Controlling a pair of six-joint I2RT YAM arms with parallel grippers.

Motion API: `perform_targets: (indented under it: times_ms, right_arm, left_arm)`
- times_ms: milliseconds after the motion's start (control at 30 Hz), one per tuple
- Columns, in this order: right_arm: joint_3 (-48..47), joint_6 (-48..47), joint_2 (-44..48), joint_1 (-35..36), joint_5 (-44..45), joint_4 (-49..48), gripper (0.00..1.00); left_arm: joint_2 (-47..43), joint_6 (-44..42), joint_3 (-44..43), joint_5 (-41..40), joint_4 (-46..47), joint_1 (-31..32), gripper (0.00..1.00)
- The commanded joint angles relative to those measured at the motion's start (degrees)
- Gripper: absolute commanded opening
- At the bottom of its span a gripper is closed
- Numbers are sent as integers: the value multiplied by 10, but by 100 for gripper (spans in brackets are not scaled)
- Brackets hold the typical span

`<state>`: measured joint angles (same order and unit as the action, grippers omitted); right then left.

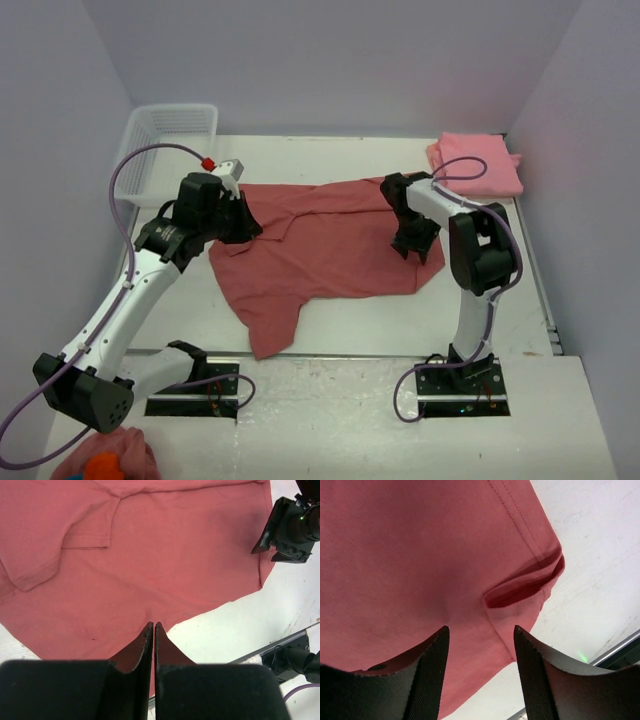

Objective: Fold and stack the t-shirts
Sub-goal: Fold the flattened tshirt in 1/3 of the way

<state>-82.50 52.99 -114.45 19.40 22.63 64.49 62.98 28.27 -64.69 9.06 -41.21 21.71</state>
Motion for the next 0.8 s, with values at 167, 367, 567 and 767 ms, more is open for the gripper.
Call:
perform_targets:
  times_ms: [167,367,567,767]
  right_arm:
    - [-7,-28,85,48,56,-73,33]
    - [-81,-116,86,50,25,-122,0]
    - [-92,-184,59,50,-75,-175,0]
    - [-31,-220,85,50,-144,-229,0]
  left_arm:
    - [8,-7,33,-76,39,-3,0]
    - [93,14,29,-156,49,-4,0]
    - [222,38,-21,-154,53,-4,0]
    - [346,53,-100,-164,79,-5,0]
